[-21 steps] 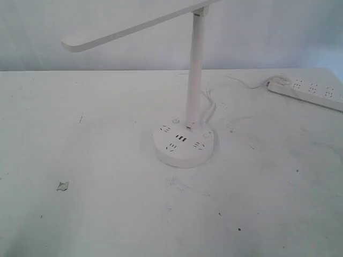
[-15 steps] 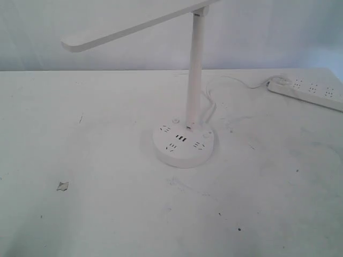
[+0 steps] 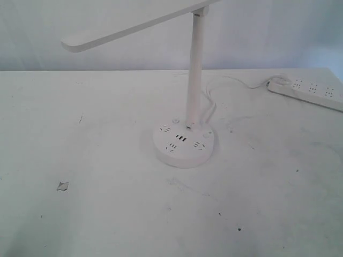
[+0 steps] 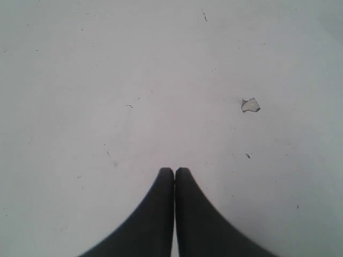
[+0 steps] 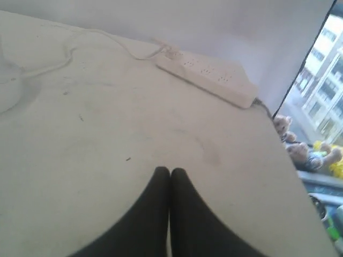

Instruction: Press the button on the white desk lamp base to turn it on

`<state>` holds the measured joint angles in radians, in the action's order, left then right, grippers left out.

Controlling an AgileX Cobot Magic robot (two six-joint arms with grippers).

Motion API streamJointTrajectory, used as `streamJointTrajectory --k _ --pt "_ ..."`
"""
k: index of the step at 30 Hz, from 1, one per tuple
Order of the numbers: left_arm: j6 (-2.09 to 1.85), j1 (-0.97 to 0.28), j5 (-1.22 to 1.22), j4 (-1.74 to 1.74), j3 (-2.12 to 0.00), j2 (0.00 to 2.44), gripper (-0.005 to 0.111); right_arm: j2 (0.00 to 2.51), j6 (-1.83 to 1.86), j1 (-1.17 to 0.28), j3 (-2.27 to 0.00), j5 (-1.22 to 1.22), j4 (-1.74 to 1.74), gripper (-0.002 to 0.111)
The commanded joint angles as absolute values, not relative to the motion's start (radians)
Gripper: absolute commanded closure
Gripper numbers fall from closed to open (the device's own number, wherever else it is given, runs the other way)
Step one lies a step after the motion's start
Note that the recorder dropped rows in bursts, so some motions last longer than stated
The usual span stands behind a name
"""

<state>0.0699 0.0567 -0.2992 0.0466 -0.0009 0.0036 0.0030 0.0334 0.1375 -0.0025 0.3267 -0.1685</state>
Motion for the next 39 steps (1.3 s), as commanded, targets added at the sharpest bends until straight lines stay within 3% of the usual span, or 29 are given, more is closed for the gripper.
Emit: streamJointTrajectory --k 1,5,13,18,26,33,36,39 --pt "0.071 0.058 -0.306 0.046 0.0 0.0 0.107 0.0 0.108 0.143 0.0 0.189 -0.247 0.108" --pt "0.071 0.058 -0.306 0.046 0.0 0.0 0.107 0.0 0.036 0.141 0.0 -0.096 -0.193 0.108" --pt "0.071 0.058 -0.306 0.046 0.0 0.0 0.107 0.0 -0.476 0.141 0.0 -0.757 -0.12 0.108" --pt "0.071 0.058 -0.306 0.046 0.0 0.0 0.107 0.0 -0.562 0.141 0.0 -0.996 -0.082 0.108" --pt "0.071 0.058 -0.306 0.046 0.0 0.0 0.107 0.0 -0.589 0.141 0.0 -1.158 -0.066 0.108" --pt "0.071 0.058 -0.306 0.046 0.0 0.0 0.107 0.053 -0.579 0.141 -0.19 -0.84 -0.096 0.108" --pt "0.071 0.058 -0.306 0.046 0.0 0.0 0.107 0.164 -0.581 0.141 -0.282 -0.819 -0.314 0.108" --pt "0.071 0.058 -0.306 0.046 0.0 0.0 0.107 0.365 -0.888 0.141 -0.475 -0.725 -1.111 0.108"
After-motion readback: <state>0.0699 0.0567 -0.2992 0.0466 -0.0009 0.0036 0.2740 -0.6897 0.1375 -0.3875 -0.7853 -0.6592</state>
